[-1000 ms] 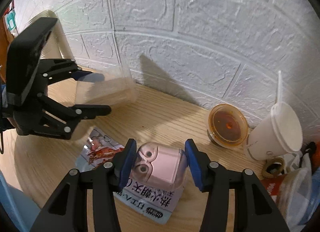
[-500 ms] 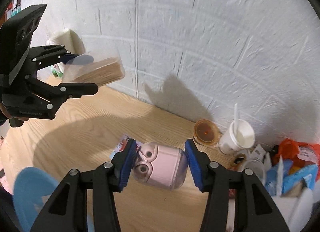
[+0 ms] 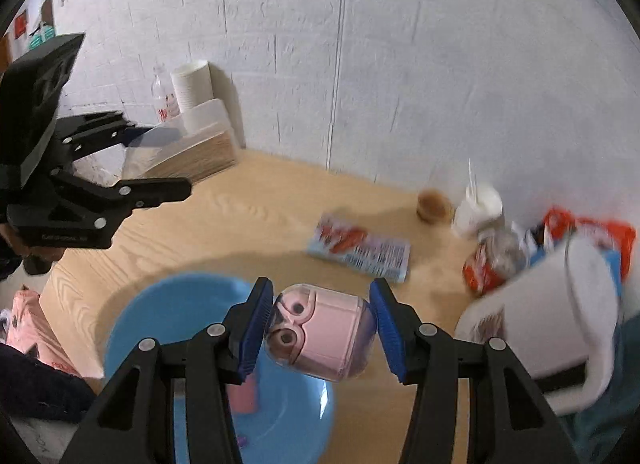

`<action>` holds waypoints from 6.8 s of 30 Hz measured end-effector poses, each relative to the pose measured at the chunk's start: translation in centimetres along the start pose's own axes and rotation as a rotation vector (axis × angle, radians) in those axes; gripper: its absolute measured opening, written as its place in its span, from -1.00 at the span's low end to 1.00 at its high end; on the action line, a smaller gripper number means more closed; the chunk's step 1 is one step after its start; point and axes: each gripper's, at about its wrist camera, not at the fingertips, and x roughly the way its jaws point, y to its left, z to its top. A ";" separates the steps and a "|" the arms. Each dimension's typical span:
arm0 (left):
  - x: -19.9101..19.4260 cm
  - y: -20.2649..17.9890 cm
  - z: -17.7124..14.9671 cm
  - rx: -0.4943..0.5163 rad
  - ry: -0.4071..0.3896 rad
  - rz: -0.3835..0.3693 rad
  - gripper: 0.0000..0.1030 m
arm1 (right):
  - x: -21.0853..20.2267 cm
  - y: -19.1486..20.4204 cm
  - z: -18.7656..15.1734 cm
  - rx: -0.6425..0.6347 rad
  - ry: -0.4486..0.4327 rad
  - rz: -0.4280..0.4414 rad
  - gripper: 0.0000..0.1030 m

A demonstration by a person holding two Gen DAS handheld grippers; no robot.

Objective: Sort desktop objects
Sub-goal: 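Carry the toothpick box and pink earbud case over the blue basin, then open the left tool to drop the toothpick box into the basin, then lower the pink earbud case into the basin and open the right tool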

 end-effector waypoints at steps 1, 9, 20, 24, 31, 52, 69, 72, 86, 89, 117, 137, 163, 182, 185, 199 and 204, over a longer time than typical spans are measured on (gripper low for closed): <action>0.0 -0.2 -0.6 -0.011 0.008 -0.002 0.16 | 0.0 0.3 -0.9 0.031 0.006 0.004 0.00; -0.8 -0.7 -6.2 -0.117 0.065 0.021 0.16 | 1.5 2.5 -5.9 0.207 0.045 -0.014 0.00; -0.9 0.4 -8.4 -0.153 0.074 0.036 0.16 | 2.5 4.6 -8.3 0.244 0.083 -0.048 0.00; -1.0 0.9 -8.7 -0.159 0.073 0.035 0.16 | 2.4 4.6 -8.9 0.263 0.084 -0.053 0.00; -1.3 1.2 -8.9 -0.151 0.071 0.027 0.16 | 1.9 4.7 -9.2 0.283 0.085 -0.059 0.00; -1.7 1.1 -9.2 -0.117 0.072 -0.014 0.16 | 1.3 5.7 -9.4 0.287 0.086 -0.058 0.00; -0.6 -0.2 -11.5 -0.066 0.143 -0.059 0.16 | 2.6 8.1 -11.6 0.267 0.156 -0.018 0.00; -0.5 -0.6 -11.7 -0.056 0.151 -0.067 0.16 | 2.9 8.6 -12.1 0.261 0.179 -0.017 0.00; -0.1 -2.1 -12.2 -0.028 0.189 -0.103 0.16 | 3.2 9.5 -12.5 0.243 0.209 0.006 0.00; -0.1 -2.1 -12.2 -0.025 0.186 -0.104 0.16 | 3.3 9.5 -12.5 0.247 0.208 0.004 0.00; 0.7 -4.1 -12.5 0.009 0.220 -0.128 0.16 | 4.2 9.3 -13.0 0.260 0.226 0.038 0.00; 0.2 -5.1 -12.0 0.038 0.178 -0.210 0.67 | 4.5 9.1 -13.2 0.264 0.230 0.041 0.00; 0.1 -3.7 -12.2 0.000 0.171 -0.227 0.68 | 5.4 9.6 -13.3 0.240 0.272 0.059 0.00; -0.2 -1.8 -12.7 -0.051 0.161 -0.201 0.67 | 7.1 11.2 -13.3 0.182 0.344 0.027 0.84; -0.2 -1.8 -12.6 -0.052 0.160 -0.203 0.67 | 6.7 11.2 -13.0 0.186 0.341 0.022 0.84; 0.1 -1.8 -12.7 -0.056 0.167 -0.192 0.70 | 5.0 11.4 -11.4 0.184 0.328 0.024 0.84; 0.0 -1.4 -12.5 -0.063 0.158 -0.187 0.88 | 3.9 11.3 -10.5 0.176 0.310 0.005 0.86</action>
